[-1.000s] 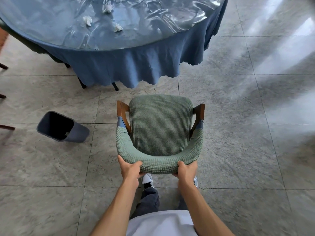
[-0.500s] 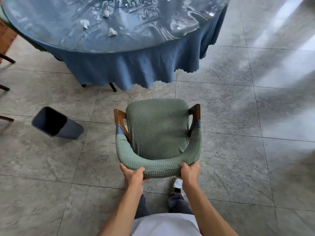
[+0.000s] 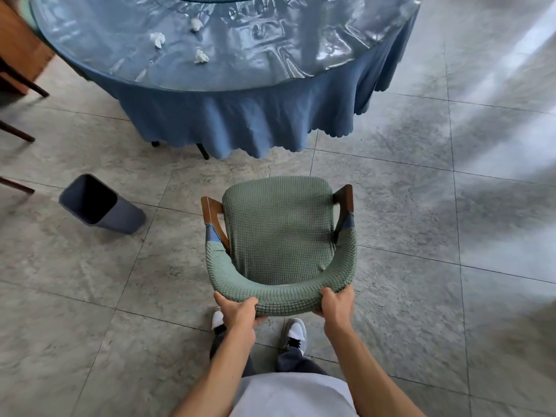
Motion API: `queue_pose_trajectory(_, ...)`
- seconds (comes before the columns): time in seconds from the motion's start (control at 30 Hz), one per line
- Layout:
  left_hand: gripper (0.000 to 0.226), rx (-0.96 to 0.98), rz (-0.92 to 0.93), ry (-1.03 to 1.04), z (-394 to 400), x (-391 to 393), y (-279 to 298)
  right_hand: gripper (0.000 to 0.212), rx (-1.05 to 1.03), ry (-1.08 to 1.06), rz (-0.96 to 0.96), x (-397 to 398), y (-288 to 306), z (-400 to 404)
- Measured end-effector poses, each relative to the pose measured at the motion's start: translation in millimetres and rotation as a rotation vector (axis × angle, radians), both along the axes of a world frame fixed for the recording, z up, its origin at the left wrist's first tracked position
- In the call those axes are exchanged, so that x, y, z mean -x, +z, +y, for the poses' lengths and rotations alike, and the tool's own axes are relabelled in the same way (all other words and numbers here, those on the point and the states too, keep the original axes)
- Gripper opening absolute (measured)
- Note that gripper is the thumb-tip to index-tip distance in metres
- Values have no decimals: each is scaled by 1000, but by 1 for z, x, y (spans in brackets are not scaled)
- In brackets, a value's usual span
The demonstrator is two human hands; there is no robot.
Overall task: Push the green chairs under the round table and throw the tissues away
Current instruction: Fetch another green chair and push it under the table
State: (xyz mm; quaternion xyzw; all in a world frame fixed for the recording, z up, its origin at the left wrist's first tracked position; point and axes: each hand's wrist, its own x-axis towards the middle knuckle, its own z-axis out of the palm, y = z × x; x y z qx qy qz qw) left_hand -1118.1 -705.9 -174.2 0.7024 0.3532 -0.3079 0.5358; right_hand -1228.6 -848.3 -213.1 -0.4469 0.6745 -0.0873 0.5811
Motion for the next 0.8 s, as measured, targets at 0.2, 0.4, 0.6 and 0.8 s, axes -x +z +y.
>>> queue_pose_trajectory(0.2,107,8,-5,4,-4,7,0,22,-9,24,-9,4,4,-7)
queue_pose_trajectory(0.4,106,75,0,36,0,10,3,26,-46,25,-55,7,9,-7)
queue_pose_trajectory(0.6,106,181,41,110,2,10,5,32,-108,-50,-157,13,10,-7)
queue_pose_trajectory(0.8,106,249,54,143,3,10,3,20,-73,-32,-186,17,12,-6)
